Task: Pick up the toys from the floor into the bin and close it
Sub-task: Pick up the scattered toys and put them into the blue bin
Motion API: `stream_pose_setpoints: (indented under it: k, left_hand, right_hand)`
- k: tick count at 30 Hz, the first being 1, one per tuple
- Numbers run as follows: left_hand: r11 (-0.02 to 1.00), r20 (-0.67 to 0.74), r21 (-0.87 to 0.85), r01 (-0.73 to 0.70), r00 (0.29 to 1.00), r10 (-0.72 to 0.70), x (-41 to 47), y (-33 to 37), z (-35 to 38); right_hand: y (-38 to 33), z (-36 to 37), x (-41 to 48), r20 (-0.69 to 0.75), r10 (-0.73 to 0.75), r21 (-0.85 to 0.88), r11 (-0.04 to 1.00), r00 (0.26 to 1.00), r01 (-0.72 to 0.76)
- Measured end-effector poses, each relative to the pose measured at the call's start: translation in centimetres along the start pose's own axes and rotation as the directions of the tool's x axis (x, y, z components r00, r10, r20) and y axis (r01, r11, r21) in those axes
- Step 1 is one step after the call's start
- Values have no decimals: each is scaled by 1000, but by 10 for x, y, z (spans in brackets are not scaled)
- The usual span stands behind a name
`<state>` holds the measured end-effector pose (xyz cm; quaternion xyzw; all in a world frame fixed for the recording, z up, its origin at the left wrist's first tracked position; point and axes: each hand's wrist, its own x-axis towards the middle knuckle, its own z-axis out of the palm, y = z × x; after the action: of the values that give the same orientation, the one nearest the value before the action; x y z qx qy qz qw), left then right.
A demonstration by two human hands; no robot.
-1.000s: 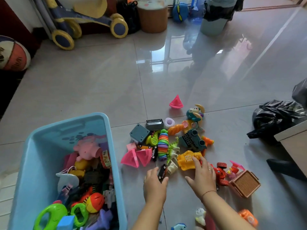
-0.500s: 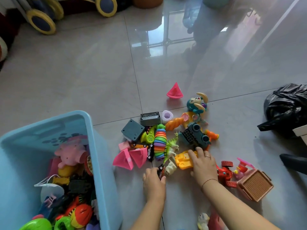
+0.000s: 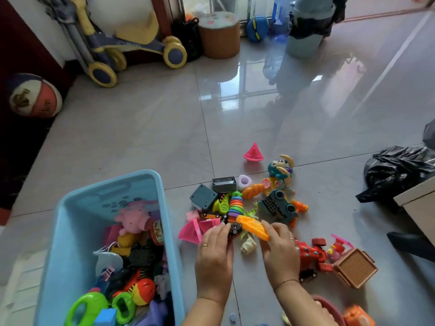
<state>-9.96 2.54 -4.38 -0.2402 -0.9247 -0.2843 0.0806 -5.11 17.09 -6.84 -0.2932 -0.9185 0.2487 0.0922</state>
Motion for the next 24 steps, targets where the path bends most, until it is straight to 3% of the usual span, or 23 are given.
stream_pose_setpoints:
  k: [2,6,11,15,19,24]
  left_hand:
    - [999,-132,21,25,991,-22,-1,-4,-34]
    - [966,-370,80,244,908,-199,-10,-30,-102]
    - [861,-493,91,501,774,-398,-42,-58,-173]
    - [763,-482,130,634,713,-510,-52,-62,-197]
    - [788,-371,146,599,771,-517,-52,-52,-191]
    - [881,-120,184,437,899,-421,-49,-20,-145]
  right_hand:
    - [-37,-10,-17,-48,-79,80,993,996,83]
    - [-109,-23,-51,-87,-303,131,941,949,313]
    - [-178,-25,-90,-72,-508,162,843,858,513]
    - [-203,-7,-117,154,-553,34,831,819,555]
    - [-192,-10,-123,276,-479,-116,844,833,524]
    - [-123,-21,-92,180,-284,-135,941,942,309]
